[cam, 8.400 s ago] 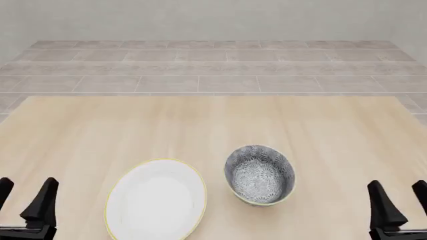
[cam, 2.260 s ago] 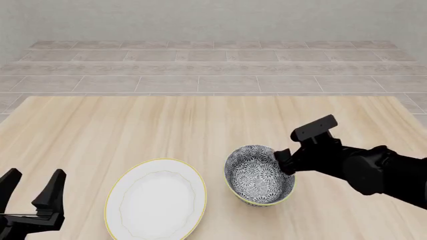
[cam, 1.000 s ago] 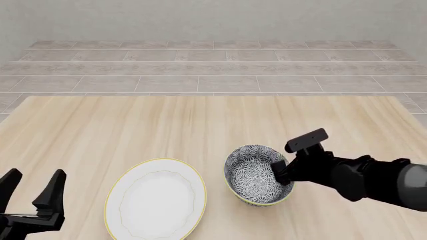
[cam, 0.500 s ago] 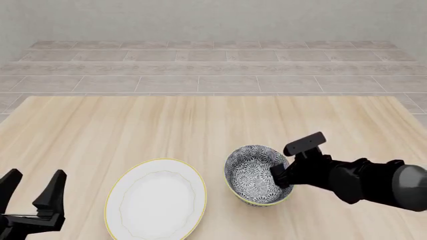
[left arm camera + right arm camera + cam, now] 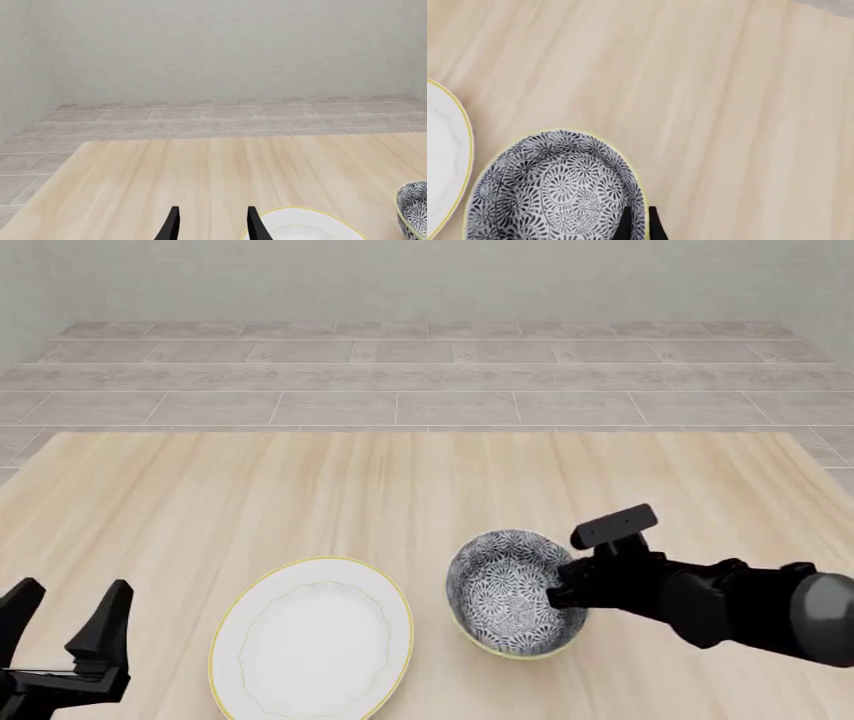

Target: Put the bowl on the plate.

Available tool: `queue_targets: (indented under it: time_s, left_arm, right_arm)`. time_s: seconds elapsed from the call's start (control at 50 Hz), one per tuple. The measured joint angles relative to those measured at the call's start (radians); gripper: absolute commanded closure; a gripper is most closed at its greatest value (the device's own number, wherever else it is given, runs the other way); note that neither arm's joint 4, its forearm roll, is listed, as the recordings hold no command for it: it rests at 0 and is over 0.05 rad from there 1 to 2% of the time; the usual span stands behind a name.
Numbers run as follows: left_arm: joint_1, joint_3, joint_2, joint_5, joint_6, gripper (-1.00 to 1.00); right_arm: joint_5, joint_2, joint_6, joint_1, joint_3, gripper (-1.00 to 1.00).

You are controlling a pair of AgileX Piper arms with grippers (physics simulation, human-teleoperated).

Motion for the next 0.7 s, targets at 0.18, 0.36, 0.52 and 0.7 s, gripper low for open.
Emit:
queue_targets:
  time_s: [0.18,0.36,0.52,0.7]
  left_arm:
    - [0.0,0.0,-0.009,0.009,-0.001,-1.0]
    - [0.0,0.0,-0.021,0.021,-0.002,-1.0]
    - [0.0,0.0,-0.035,0.035,-0.003,-1.0]
    - [0.0,0.0,-0.042,0.044,-0.003,-1.0]
  right_arm:
    - [0.025,-0.034,0.013,0.019,-0.006,1.0]
    - [0.072,-0.076,0.043,0.042,-0.032,1.0]
    - [0.128,-0.116,0.054,0.045,-0.074,1.0]
    - [0.19,-0.15,0.054,0.045,-0.136,1.0]
